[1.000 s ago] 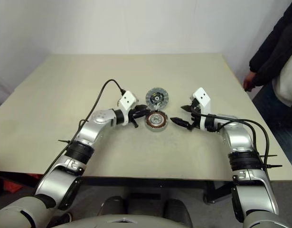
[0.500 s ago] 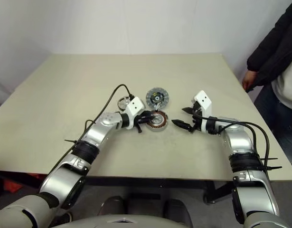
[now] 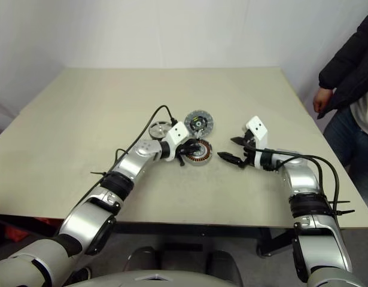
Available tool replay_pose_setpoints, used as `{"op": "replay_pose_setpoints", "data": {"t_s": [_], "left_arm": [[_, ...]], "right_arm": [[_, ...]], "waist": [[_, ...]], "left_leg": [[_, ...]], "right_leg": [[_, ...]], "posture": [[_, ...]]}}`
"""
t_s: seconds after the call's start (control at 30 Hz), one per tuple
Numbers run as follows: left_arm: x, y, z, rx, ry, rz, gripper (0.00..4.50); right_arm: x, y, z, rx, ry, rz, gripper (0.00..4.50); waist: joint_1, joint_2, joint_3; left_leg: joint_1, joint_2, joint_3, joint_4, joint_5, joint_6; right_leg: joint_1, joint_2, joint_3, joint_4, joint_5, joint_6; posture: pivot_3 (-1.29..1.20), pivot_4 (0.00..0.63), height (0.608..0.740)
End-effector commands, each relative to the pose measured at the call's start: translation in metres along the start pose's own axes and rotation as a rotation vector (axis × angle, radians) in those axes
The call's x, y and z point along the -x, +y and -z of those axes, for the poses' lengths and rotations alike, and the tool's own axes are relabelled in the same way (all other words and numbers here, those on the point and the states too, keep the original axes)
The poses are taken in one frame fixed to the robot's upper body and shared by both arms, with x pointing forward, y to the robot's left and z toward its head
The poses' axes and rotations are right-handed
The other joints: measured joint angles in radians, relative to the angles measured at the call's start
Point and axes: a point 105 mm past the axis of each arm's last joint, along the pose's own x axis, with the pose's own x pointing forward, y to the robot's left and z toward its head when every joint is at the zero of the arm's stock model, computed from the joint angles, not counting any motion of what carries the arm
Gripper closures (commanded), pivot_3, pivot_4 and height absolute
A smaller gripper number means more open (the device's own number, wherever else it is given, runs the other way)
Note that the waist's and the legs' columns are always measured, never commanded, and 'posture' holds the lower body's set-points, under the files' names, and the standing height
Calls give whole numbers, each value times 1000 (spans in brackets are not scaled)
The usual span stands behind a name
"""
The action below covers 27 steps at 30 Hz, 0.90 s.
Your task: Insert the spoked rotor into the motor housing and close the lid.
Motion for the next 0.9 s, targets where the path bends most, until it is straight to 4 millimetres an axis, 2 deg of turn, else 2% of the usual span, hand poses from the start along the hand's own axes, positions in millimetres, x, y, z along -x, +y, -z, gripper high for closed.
{"op": "replay_pose_setpoints", "data": {"t_s": [0.03,0.17,0.23,0.33,0.53,0.67,0.73,0.83,0.9], "left_arm": [[2,4,-15,-41,-38,8,3812],[3,2,-12,-32,-30,18,3812],[4,3,-12,-39,-24,15,3071],[4,7,-11,-37,-14,-19,2203],[8,10,-19,10,-73,-42,2203],[31,19,-52,178,-280,-74,2203],[45,23,-61,255,-348,-94,2203],[66,32,-62,331,-394,-144,2203],[80,39,-52,342,-377,-200,2203]], "right_arm": [[2,-1,-18,38,-55,5,0],[0,-1,-21,40,-57,4,0],[-1,-1,-22,41,-59,4,0],[-2,0,-24,43,-61,2,0],[-2,2,-27,44,-64,-1,0],[-2,3,-28,40,-65,-1,0],[-2,4,-27,39,-64,-3,0],[-4,6,-28,37,-67,-8,0],[-6,8,-29,36,-69,-11,0]], "waist": [[0,0,0],[0,0,0],[0,0,0],[0,0,0],[0,0,0],[0,0,0],[0,0,0],[-2,0,0],[-5,0,0]], "left_leg": [[0,0,0,0,0,0],[0,0,0,0,0,0],[0,0,0,0,0,0],[0,0,0,0,0,0],[0,0,0,0,0,0],[0,0,0,0,0,0],[0,1,0,0,0,0],[0,1,0,0,0,0],[0,1,0,0,0,0]], "right_leg": [[0,0,0,0,0,0],[0,0,0,0,0,0],[0,0,0,0,0,0],[0,0,0,0,0,0],[0,0,0,0,0,0],[0,0,0,0,0,0],[0,0,-1,0,0,0],[0,0,-1,0,0,0],[0,0,-1,0,0,0]], "posture": [[0,0,740],[0,0,740],[0,0,740],[0,0,740],[0,0,740],[0,0,740],[0,0,740],[0,0,740],[0,0,740]]}}
